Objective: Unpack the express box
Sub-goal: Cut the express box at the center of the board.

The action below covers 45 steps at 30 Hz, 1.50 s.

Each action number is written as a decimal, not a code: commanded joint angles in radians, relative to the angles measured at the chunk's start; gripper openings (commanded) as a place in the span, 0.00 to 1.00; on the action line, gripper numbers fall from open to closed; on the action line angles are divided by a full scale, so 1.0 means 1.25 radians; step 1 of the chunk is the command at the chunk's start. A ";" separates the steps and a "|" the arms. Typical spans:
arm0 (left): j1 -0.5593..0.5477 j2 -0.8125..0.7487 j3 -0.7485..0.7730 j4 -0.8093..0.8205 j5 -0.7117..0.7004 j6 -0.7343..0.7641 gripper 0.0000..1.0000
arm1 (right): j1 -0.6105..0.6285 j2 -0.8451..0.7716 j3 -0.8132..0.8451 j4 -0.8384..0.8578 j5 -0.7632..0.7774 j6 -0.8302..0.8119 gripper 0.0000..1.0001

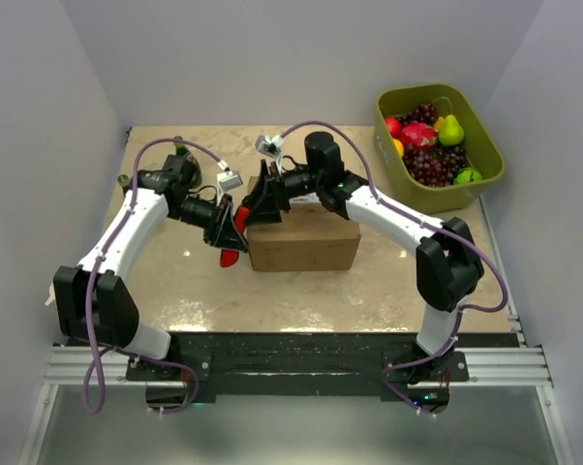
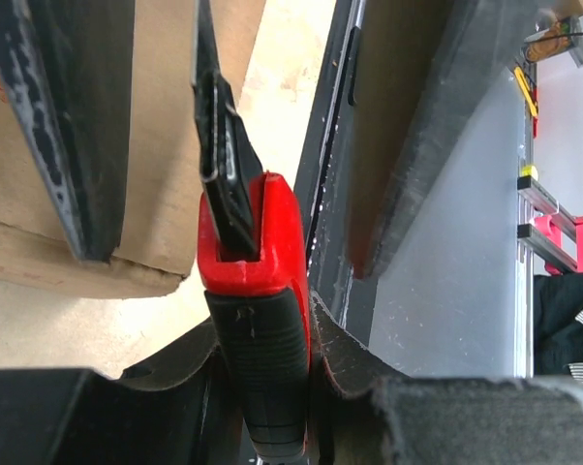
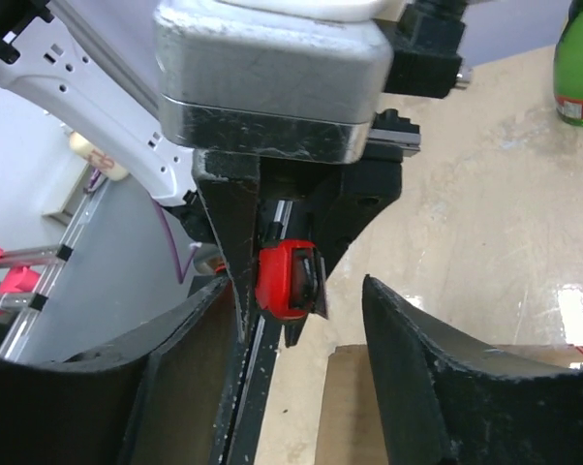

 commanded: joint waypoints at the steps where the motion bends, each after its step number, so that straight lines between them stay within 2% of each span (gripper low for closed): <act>1: -0.003 0.020 0.047 0.015 0.039 -0.005 0.00 | 0.016 -0.009 0.012 0.040 0.005 0.018 0.61; 7: -0.004 0.036 0.061 0.018 0.049 -0.014 0.00 | 0.018 0.010 0.013 0.046 0.026 0.031 0.55; 10: -0.004 0.037 0.063 0.018 0.053 -0.014 0.00 | 0.018 0.018 0.014 0.055 0.018 0.038 0.43; 13: -0.003 0.033 0.063 0.000 0.060 0.019 0.01 | 0.004 0.013 0.008 0.070 0.030 0.069 0.22; 14: 0.002 0.028 0.055 0.018 0.060 0.019 0.06 | -0.005 0.004 0.003 0.081 0.035 0.086 0.16; 15: 0.008 0.020 0.044 0.042 0.061 0.001 0.11 | -0.011 -0.001 0.000 0.094 0.045 0.107 0.00; 18: 0.075 -0.014 -0.030 0.136 0.154 -0.092 0.16 | -0.049 -0.017 -0.021 0.144 0.066 0.187 0.00; 19: 0.103 -0.041 -0.067 0.186 0.170 -0.150 0.23 | -0.072 -0.020 -0.037 0.191 0.070 0.236 0.00; 20: 0.112 -0.061 -0.084 0.325 0.155 -0.301 0.31 | -0.081 -0.022 -0.044 0.202 0.100 0.257 0.00; 22: 0.131 -0.129 -0.156 0.491 0.109 -0.455 0.39 | -0.102 -0.033 -0.054 0.207 0.140 0.300 0.00; 23: 0.132 -0.155 -0.191 0.694 0.094 -0.632 0.41 | -0.103 -0.037 -0.058 0.207 0.166 0.311 0.00; 25: 0.134 -0.204 -0.286 0.905 0.066 -0.811 0.47 | -0.106 -0.051 -0.064 0.216 0.178 0.343 0.00; 26: 0.131 -0.198 -0.282 0.938 0.062 -0.847 0.47 | -0.106 -0.057 -0.067 0.218 0.182 0.348 0.00; 29: 0.109 -0.181 -0.298 1.076 0.097 -0.923 0.48 | -0.107 -0.063 -0.083 0.255 0.186 0.369 0.00; 33: 0.107 -0.158 -0.292 1.097 0.084 -0.921 0.51 | -0.109 -0.061 -0.095 0.295 0.161 0.386 0.00; 45: 0.084 -0.088 -0.293 1.255 0.143 -1.026 0.48 | -0.093 -0.053 -0.075 0.295 0.160 0.382 0.00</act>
